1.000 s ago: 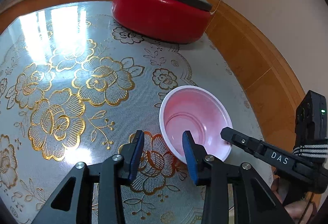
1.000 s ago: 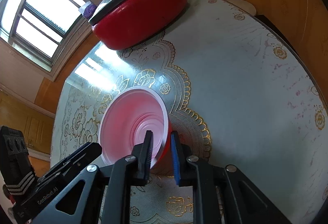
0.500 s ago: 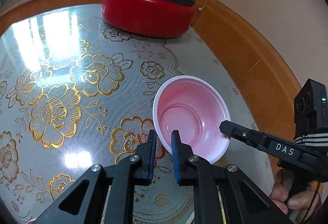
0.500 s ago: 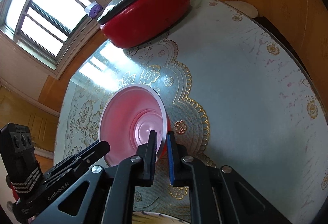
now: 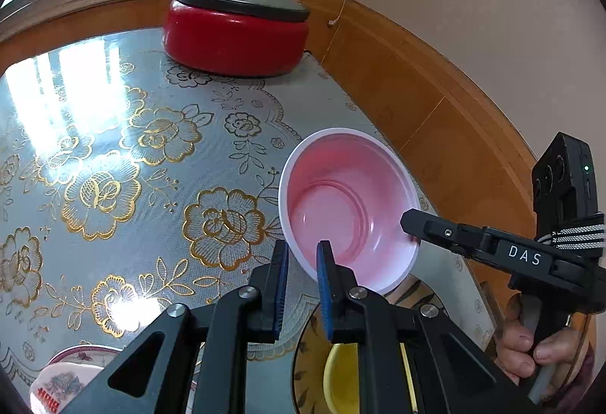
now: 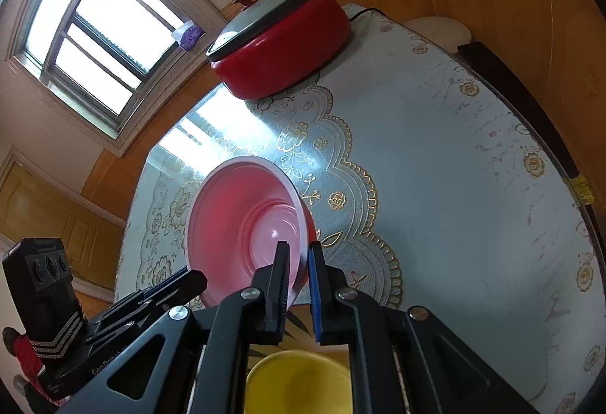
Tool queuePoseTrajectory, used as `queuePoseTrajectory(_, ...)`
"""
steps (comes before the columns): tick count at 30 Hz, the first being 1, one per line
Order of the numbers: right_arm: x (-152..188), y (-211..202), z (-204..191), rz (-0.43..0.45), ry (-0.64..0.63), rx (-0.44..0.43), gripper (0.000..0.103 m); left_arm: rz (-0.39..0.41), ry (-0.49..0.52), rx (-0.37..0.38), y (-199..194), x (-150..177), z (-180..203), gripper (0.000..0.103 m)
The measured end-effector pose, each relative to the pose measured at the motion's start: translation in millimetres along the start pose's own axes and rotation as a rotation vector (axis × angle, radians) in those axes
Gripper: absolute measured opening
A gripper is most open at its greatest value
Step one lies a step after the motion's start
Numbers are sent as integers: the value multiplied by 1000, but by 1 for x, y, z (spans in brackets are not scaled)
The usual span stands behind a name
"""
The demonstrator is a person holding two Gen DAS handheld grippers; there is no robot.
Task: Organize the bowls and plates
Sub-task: 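Lift the red bowl with both grippers and lower it into the yellow bowl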
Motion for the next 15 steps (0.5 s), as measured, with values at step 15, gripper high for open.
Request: queuePoseTrajectory(15, 55, -56, 9, 52, 7, 18, 9, -45, 92, 117, -36, 39, 32, 15)
Point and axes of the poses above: each gripper's, at about its wrist camera, not at the fingertips, and y roughly the way its jaws point, z to its right, x to its underside, the point moved 2 cm from there along y, roughly the way its jaws point, and after that the axes turned 11 degrees about x, right-handed, at the moved point
